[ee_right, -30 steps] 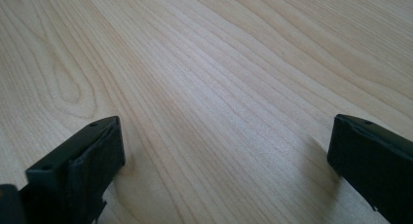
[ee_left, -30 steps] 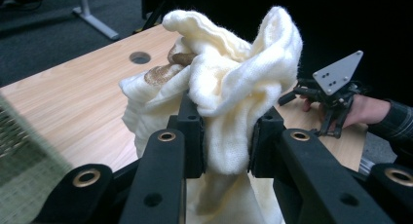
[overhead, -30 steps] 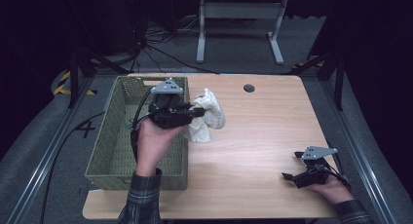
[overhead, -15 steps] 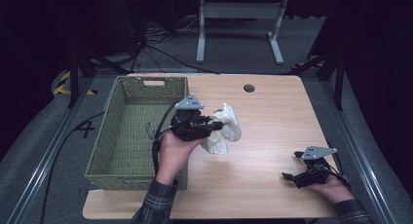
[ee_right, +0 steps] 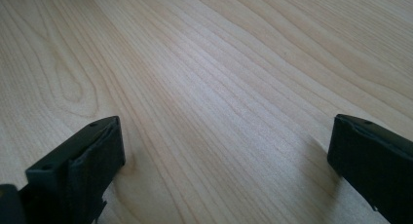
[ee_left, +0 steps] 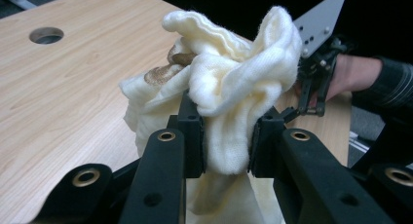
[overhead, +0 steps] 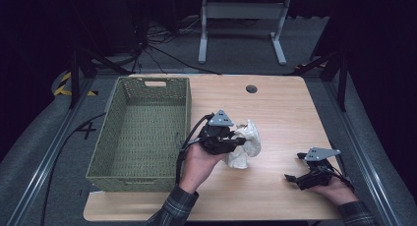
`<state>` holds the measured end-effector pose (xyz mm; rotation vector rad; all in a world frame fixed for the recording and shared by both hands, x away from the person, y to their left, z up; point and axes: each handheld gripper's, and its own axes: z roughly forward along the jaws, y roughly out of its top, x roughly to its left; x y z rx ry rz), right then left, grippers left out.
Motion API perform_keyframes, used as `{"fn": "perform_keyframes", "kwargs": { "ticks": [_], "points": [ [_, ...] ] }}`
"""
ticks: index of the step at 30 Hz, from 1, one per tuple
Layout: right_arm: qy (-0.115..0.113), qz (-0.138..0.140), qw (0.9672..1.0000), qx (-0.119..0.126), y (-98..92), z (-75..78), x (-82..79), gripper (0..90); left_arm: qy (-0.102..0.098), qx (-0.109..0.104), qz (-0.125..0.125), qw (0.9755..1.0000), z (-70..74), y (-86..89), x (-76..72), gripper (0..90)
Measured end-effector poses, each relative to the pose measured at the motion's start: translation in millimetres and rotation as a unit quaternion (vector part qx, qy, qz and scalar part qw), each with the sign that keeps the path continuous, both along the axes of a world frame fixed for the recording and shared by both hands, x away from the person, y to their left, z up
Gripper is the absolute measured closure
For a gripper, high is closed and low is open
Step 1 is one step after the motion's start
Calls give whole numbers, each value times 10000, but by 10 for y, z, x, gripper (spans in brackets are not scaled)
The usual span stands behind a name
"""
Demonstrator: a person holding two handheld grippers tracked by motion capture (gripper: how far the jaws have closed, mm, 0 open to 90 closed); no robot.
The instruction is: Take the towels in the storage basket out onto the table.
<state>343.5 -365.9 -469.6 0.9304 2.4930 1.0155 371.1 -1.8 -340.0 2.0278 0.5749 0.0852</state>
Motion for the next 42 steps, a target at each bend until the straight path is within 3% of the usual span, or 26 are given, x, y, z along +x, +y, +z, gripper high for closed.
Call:
{"fn": "perform_keyframes", "kwargs": {
  "ticks": [16, 21, 31, 42],
  "points": [
    [2, -3, 10000, 0, 0, 0, -3, 2, -21, 252, -395, 9989, -373, -318, 22, 728],
    [2, -3, 10000, -1, 0, 0, -3, 2, -92, 392, -410, 9983, -466, -395, 24, 728],
    [4, -3, 10000, 1, 0, 0, -3, 2, 97, 687, -600, 9958, -761, -575, 44, 723],
    [6, 12, 10000, -1, 0, 1, -4, 2, 243, 934, -630, 9933, -981, -652, 54, 719]
  ]
}}
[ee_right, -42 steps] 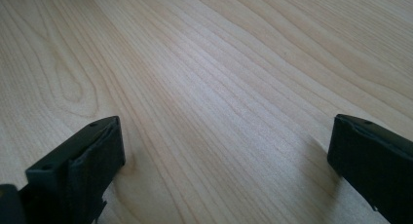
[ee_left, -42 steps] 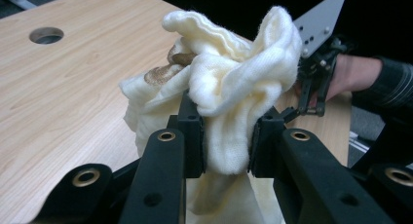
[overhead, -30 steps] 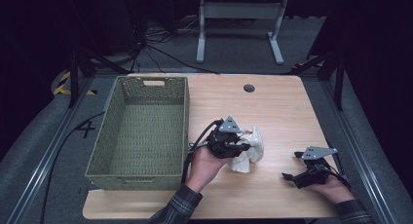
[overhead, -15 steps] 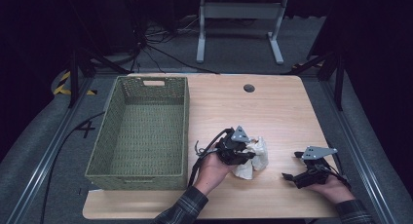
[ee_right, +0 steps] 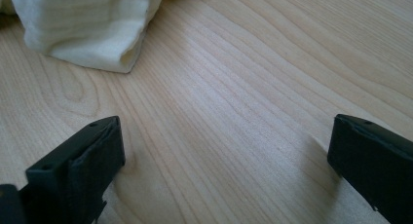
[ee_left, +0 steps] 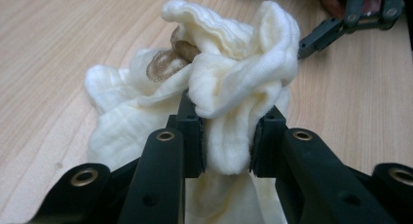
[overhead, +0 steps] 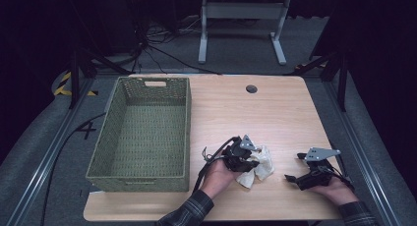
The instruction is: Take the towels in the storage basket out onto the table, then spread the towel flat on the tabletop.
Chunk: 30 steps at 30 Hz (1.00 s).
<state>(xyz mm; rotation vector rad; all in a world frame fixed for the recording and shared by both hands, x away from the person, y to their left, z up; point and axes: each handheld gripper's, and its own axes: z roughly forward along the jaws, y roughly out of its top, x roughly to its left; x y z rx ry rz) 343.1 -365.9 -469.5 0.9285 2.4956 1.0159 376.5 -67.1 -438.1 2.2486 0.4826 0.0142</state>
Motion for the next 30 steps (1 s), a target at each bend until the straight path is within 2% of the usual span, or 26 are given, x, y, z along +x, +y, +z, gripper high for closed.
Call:
{"fn": "perform_keyframes", "kwargs": {
  "ticks": [5, 11, 13, 14, 16, 18, 20, 22, 23, 26, 27, 30],
  "points": [
    [2, 1, 10000, 1, 0, 0, 0, 2, 23, 116, 13, 9999, -63, -18, -1, 699],
    [-6, 22, 10000, -7, -4, 0, -1, 2, 109, -26, 118, 9999, -13, 62, -13, 490],
    [31, 74, 10000, -48, -9, 10, -2, 10, 76, -106, 167, 9998, 31, 108, -39, 433],
    [62, 110, 9999, -84, -10, 23, 0, 34, 49, -126, 213, 9997, 55, 132, -52, 412],
    [122, 172, 9998, -63, -19, 64, -1, 156, 51, -132, 277, 9995, 91, 185, -80, 380],
    [200, 229, 9995, -11, -28, 105, -5, 208, 45, -113, 339, 9994, 92, 214, -107, 363],
    [175, 264, 9995, 77, -27, 139, -20, 268, 40, -70, 414, 9991, 78, 255, -150, 356],
    [140, 343, 9990, 252, -9, 182, -44, 310, 39, -69, 471, 9989, 72, 287, -189, 356],
    [140, 343, 9990, 252, -9, 182, -44, 310, 39, -69, 471, 9989, 72, 287, -189, 356],
    [214, 498, 9973, 490, 30, 213, -65, 384, 50, -31, 515, 9987, 66, 323, -256, 356],
    [268, 562, 9967, 524, 48, 223, -73, 394, 67, -12, 530, 9986, 62, 328, -278, 356],
    [232, 699, 9957, 562, 94, 253, -108, 439, 43, 52, 550, 9985, 34, 333, -334, 360]
  ]
}}
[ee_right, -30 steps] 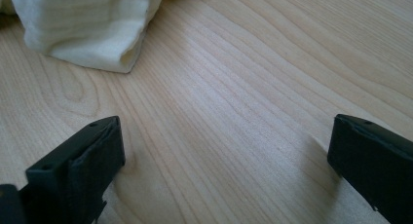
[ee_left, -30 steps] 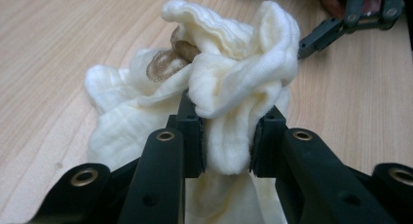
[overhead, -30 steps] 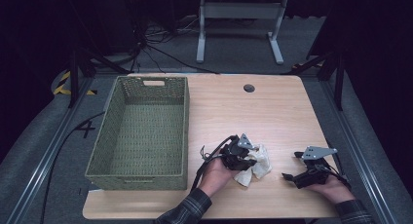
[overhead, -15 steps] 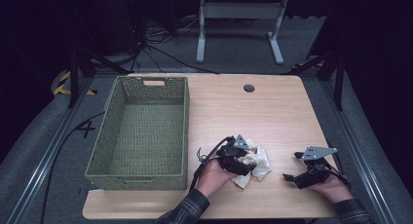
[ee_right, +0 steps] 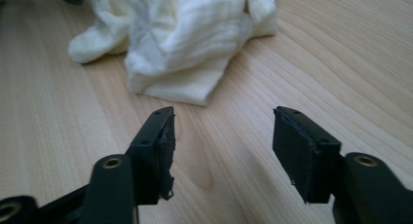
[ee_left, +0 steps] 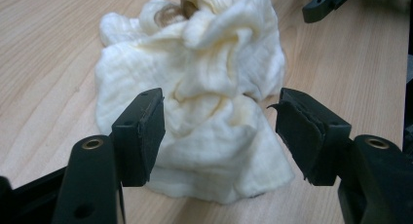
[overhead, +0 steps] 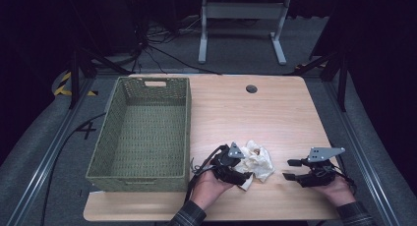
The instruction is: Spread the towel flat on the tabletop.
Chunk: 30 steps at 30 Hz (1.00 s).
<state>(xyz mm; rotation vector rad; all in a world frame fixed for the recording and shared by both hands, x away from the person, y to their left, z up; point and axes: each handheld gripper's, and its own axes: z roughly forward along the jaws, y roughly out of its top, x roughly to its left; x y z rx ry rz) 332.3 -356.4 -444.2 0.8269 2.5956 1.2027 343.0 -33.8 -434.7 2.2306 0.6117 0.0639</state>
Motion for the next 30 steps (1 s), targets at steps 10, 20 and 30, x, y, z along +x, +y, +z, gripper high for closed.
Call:
{"fn": "perform_keyframes", "kwargs": {
  "ticks": [10, 20, 30],
  "points": [
    [154, 436, 9988, 174, 290, -16, 1, 538, 64, 286, 153, 9995, -139, 35, -15, 463],
    [261, 607, 9978, 18, 478, -67, 83, 749, 126, 427, 135, 9989, -150, 51, 9, 744],
    [-2, 390, 9992, 111, 301, 50, 108, 883, 32, 279, 238, 9993, -82, 96, 25, 851]
  ]
}}
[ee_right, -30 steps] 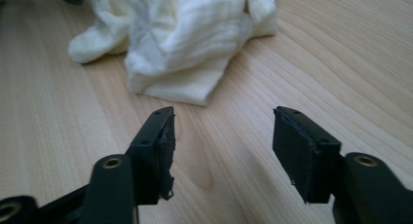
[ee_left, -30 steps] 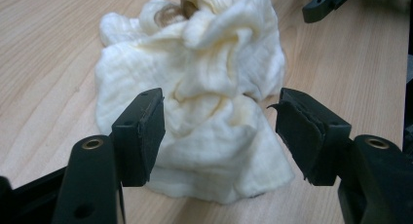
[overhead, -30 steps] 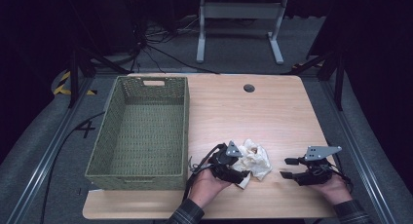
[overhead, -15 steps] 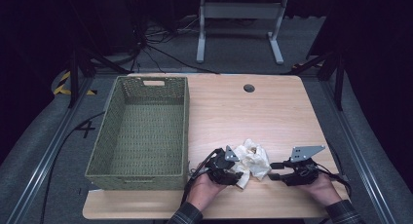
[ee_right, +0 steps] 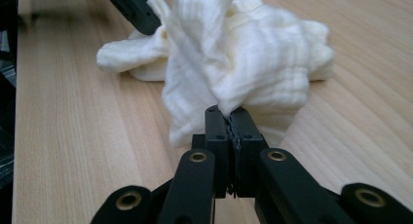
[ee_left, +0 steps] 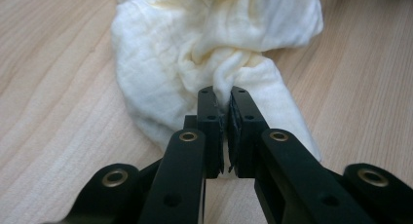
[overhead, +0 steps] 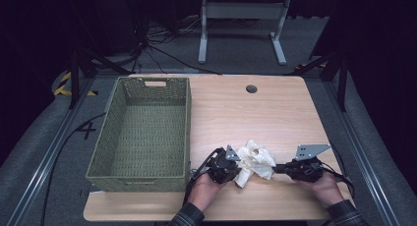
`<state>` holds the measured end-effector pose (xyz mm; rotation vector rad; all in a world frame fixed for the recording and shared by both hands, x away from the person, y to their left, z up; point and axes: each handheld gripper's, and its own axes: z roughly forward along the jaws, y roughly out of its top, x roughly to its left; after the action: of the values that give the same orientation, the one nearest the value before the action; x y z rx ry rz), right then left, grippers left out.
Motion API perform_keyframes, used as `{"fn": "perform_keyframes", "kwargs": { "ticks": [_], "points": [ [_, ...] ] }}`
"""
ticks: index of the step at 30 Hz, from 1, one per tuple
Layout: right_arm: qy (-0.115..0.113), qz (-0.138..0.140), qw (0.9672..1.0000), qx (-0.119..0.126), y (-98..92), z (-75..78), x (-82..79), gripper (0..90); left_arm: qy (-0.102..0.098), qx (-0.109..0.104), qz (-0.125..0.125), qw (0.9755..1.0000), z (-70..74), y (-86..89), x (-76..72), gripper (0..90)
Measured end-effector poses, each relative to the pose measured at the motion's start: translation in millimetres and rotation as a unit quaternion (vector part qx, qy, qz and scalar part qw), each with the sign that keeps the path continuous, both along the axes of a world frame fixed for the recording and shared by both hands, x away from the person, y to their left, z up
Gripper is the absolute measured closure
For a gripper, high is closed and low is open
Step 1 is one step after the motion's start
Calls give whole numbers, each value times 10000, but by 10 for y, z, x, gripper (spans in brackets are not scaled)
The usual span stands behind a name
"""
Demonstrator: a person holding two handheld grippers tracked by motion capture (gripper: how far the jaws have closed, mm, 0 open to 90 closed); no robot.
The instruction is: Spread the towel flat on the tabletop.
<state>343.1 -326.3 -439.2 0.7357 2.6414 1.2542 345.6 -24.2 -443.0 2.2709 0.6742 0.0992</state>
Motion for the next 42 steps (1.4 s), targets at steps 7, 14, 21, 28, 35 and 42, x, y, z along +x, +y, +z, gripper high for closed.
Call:
{"fn": "perform_keyframes", "kwargs": {
  "ticks": [7, 14, 21, 28, 35, 42],
  "points": [
    [-205, -446, 9988, -56, -251, 93, 57, 886, -71, -77, 157, 9998, 17, 37, 27, 853],
    [-356, -848, 9957, -83, -487, 138, 81, 890, -175, -167, 469, 9986, 58, 73, 130, 854],
    [-268, -1058, 9939, -126, -576, 115, 160, 890, -283, -50, 765, 9967, 56, 28, 286, 855],
    [-253, -1151, 9929, -159, -565, 52, 232, 757, -252, -59, 846, 9961, 48, 12, 314, 736],
    [-290, -1067, 9938, 130, -648, 138, 95, 705, -408, -245, 557, 9973, 231, 40, 23, 641],
    [-112, -857, 9962, 77, -576, 97, -41, 673, -279, -225, 81, 9993, 239, -95, -144, 665]
  ]
}}
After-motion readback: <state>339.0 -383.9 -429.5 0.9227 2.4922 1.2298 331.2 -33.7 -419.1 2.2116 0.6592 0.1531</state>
